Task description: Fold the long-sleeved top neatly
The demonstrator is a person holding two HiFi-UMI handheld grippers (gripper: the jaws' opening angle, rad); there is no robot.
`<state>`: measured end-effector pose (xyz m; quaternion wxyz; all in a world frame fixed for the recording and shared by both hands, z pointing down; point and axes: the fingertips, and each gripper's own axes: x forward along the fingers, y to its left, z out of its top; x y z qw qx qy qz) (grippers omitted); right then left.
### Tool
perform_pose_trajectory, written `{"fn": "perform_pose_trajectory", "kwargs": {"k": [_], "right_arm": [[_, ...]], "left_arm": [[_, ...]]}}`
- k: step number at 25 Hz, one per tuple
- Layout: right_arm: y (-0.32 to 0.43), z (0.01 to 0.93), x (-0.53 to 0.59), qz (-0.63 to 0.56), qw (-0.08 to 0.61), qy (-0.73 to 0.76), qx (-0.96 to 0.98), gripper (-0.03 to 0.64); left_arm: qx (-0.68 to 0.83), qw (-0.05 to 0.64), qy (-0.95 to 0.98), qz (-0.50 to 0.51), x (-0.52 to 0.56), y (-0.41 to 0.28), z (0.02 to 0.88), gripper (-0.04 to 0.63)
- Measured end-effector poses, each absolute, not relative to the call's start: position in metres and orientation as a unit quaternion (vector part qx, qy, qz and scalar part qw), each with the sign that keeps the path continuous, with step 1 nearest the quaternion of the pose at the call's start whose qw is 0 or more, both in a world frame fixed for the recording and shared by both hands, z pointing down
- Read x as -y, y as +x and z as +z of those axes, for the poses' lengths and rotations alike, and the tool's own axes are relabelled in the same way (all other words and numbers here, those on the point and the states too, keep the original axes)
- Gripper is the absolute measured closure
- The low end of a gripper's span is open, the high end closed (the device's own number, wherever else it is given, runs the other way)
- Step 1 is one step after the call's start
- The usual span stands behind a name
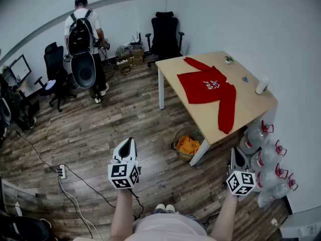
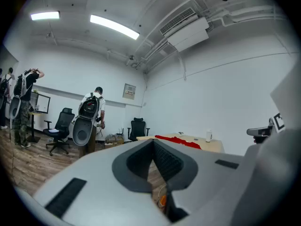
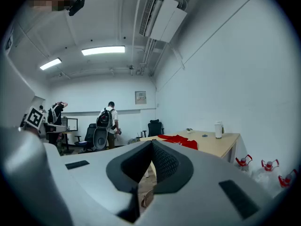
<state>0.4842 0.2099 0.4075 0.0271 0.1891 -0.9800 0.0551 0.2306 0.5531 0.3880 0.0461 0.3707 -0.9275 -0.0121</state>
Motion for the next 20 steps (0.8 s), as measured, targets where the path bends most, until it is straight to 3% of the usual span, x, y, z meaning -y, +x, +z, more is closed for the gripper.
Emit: {"fn": "perform_pose_trajectory", "kwargs": {"k": [20], "right_arm": [[0.482,0.409,-0.219,0.052,0.024,0.198,0.978,0.618]], "left_arm": [[0.923,0.060,0.380,-0.015,-0.554,0.228,0.399,0.592]]}}
